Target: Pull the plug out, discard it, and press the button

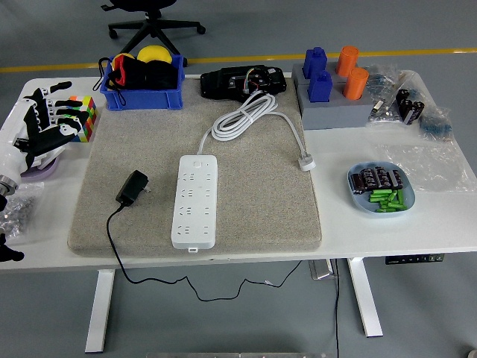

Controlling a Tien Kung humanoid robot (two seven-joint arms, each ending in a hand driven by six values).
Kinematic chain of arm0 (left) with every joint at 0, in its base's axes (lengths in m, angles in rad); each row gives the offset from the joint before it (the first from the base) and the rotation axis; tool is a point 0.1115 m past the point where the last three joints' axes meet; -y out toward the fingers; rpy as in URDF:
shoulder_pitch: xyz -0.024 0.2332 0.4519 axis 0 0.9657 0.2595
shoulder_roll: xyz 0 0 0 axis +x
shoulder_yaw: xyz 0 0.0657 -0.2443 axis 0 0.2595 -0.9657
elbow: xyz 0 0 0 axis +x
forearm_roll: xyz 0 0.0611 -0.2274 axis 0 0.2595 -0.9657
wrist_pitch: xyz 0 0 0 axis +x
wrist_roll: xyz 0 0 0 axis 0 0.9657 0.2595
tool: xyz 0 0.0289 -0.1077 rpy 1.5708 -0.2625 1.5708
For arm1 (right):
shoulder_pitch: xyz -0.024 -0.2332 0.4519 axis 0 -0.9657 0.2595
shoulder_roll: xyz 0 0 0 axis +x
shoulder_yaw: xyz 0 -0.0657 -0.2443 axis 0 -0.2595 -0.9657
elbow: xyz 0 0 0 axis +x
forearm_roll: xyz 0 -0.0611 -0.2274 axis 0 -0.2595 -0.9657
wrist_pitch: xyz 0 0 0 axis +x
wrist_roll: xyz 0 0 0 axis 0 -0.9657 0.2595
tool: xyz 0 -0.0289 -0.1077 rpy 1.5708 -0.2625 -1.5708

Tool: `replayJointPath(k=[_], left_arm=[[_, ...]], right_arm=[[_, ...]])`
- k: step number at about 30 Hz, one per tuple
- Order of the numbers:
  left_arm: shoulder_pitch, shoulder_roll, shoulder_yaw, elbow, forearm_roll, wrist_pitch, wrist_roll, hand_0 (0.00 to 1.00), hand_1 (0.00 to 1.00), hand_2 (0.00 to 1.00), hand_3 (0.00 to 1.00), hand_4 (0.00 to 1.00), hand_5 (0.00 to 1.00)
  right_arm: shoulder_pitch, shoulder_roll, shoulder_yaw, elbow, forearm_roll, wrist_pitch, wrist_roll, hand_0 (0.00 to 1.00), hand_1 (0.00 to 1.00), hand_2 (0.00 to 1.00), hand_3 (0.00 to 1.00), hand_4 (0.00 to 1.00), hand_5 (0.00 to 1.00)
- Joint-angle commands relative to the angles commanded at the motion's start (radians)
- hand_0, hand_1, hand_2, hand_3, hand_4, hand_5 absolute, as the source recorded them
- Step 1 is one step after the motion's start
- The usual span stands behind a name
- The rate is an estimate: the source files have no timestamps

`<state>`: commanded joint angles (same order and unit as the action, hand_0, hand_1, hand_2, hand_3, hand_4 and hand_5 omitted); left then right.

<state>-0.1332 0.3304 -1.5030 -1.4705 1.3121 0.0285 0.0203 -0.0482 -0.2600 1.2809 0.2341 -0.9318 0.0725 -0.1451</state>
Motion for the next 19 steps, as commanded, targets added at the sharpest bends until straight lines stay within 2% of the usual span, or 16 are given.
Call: replayJointPath(k=[19], left_arm=[[-0.015,0.003,0.01,0.004,0.005,-0.006,0.01,0.496,0.555,0.572,0.83,0.72,0.164]], right_arm=[[-0.005,0.002,-0.008,0.0,0.003,0.0,0.0,0.749,0.683,0.666,0.675,0.76,0.663]])
